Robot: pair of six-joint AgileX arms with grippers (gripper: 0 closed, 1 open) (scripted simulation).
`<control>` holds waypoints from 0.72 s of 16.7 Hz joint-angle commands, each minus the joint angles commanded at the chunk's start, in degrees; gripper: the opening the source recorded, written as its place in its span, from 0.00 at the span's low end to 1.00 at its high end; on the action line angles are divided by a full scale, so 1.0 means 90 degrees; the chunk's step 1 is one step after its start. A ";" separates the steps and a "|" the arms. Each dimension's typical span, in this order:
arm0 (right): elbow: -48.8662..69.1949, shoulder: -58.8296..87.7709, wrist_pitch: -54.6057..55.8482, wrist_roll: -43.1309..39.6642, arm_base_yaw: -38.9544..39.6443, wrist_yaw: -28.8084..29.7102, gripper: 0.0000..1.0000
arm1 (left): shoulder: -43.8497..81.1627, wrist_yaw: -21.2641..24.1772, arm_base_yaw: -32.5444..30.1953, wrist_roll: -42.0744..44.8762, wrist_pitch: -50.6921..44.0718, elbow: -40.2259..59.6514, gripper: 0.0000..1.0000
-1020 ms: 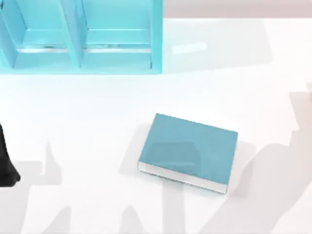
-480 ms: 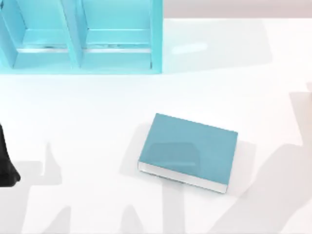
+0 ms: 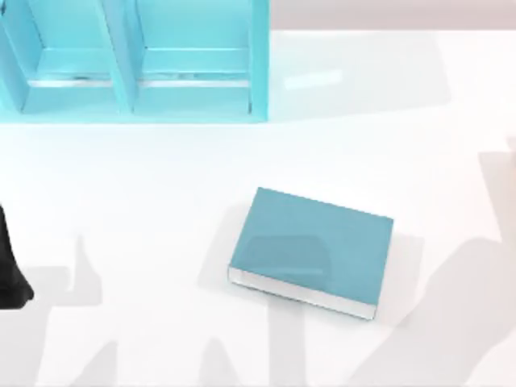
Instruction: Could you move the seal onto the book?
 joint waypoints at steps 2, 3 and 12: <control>0.0000 0.0000 0.0000 0.0000 0.0000 0.0000 0.17 | 0.0000 0.0000 0.0000 0.0000 0.0000 0.0000 1.00; 0.0000 0.0000 0.0000 0.0000 0.0000 0.0000 0.10 | 0.0000 0.0000 0.0000 0.0000 0.0000 0.0000 1.00; 0.0000 0.0000 0.0000 0.0000 0.0000 0.0000 0.00 | 0.0000 0.0000 0.0000 0.0000 0.0000 0.0000 1.00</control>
